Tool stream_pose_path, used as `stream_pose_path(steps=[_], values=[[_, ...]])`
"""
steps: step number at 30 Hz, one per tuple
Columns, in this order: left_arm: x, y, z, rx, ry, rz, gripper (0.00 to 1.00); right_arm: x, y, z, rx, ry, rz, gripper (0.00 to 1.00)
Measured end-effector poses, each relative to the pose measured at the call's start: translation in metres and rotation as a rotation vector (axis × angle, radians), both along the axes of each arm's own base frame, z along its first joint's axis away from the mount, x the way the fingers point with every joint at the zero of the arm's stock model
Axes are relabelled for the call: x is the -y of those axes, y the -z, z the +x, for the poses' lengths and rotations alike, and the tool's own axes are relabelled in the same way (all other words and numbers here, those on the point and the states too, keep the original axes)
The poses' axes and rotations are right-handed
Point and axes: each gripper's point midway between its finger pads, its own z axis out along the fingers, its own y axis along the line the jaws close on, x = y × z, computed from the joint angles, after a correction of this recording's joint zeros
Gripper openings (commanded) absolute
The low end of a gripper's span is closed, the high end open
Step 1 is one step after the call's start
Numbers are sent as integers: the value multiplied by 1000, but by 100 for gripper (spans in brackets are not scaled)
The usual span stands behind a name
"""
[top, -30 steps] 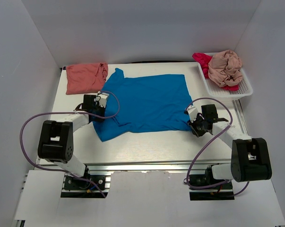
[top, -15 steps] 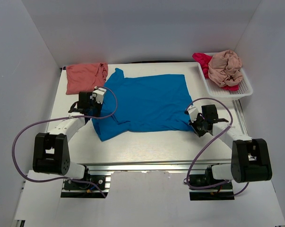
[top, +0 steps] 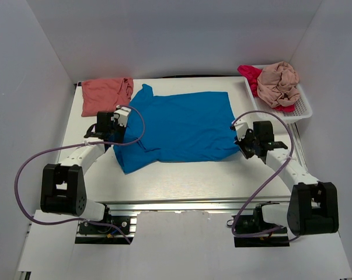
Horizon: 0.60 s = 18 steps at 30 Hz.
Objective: Fold and stack the t-shirts
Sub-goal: Grap the side of the flattened tshirt closest away from the robot with both arms
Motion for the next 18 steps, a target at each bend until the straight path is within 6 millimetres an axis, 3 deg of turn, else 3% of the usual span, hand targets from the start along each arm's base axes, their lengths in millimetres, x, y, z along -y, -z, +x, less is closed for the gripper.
stream_pose_path(steps=[3, 10, 18], values=[[0, -1, 0, 1, -1, 1, 7, -2, 4, 9, -14, -2, 2, 0], [-3, -1, 1, 4, -6, 14, 7, -2, 37, 8, -125, -5, -13, 0], [-9, -9, 12, 25, -24, 27, 7, -1, 40, 16, -110, -4, -23, 0]])
